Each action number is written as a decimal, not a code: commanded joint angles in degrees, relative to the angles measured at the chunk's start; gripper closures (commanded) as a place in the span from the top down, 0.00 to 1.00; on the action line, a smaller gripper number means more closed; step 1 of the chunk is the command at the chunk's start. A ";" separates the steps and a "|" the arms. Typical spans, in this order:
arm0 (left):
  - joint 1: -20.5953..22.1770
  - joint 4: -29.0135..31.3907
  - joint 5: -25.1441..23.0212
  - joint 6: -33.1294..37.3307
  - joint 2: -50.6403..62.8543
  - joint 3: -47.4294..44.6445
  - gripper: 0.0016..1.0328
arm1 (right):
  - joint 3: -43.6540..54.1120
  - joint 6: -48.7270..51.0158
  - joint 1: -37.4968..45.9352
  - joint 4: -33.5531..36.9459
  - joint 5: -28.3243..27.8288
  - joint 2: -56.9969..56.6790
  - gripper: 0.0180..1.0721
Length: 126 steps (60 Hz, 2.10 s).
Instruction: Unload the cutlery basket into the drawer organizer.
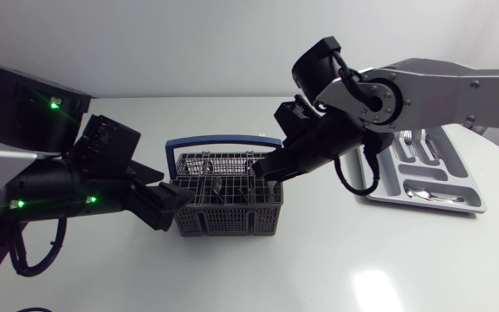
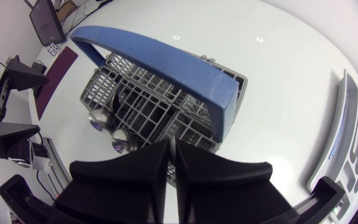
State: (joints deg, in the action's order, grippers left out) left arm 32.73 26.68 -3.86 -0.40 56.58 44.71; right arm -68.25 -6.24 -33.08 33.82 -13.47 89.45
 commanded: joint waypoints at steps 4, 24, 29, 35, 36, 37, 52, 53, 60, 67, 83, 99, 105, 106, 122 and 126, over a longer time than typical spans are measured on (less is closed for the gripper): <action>0.40 -0.49 -0.19 -0.04 0.11 -1.64 0.88 | 0.84 -0.97 -0.41 0.63 -0.68 -2.79 0.06; 0.40 -0.66 -0.19 -0.04 0.38 -1.73 0.88 | -2.42 -0.97 -0.67 6.17 -2.43 -8.68 0.06; 0.40 -0.66 -0.19 -0.04 0.46 -1.73 0.88 | -2.68 -0.88 -0.76 6.78 -2.96 -10.00 0.06; 0.49 -0.66 -0.19 -0.04 0.64 -1.73 0.88 | -2.59 0.44 -1.02 6.87 -3.75 -11.23 0.06; 0.58 -0.66 -0.19 -0.04 0.64 -1.73 0.88 | -2.50 0.70 -1.20 6.78 -3.84 -11.49 0.06; 0.58 -0.66 -0.19 -0.04 0.64 -1.73 0.88 | -2.42 1.05 -1.37 6.78 -3.93 -11.75 0.06; 0.93 -0.66 -0.19 -0.04 0.64 -1.82 0.88 | -0.66 6.24 -2.25 6.25 -4.45 -17.38 0.06; 0.93 -0.66 -0.19 -0.04 0.64 -1.82 0.88 | -0.57 6.33 -2.16 6.25 -4.45 -17.82 0.06; 1.02 -0.66 -0.19 -0.04 0.64 -1.91 0.88 | 0.22 6.33 -0.58 7.31 -4.28 -21.51 0.06; 1.11 -0.66 -0.19 -0.04 0.64 -1.82 0.88 | 0.48 6.33 3.55 9.86 -4.10 -24.59 0.06; 1.37 -0.49 -0.19 -0.04 0.46 -1.64 0.88 | 2.15 8.70 20.16 15.31 -2.26 -28.10 0.06; 1.99 -0.31 -0.19 -0.04 0.38 -1.55 0.88 | 7.78 14.68 33.26 12.23 6.88 -26.43 0.06; 1.99 -0.13 -0.19 -0.04 0.20 -1.55 0.88 | 9.98 17.31 37.91 8.89 11.01 -23.71 0.06; 1.99 -0.05 -0.19 -0.04 0.20 -1.55 0.88 | 10.24 17.67 38.62 8.36 11.54 -23.18 0.06; 2.69 0.13 -0.19 -0.04 -0.06 -1.38 0.88 | 12.35 21.53 47.67 -2.53 19.45 -10.88 0.06; 2.86 0.22 -0.19 -0.04 -0.15 -1.29 0.88 | 12.00 21.97 49.25 -6.14 21.65 -7.18 0.06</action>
State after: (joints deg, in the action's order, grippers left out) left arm 35.07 26.57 -3.86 -0.40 56.58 44.60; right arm -57.25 14.09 14.50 30.28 6.33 78.37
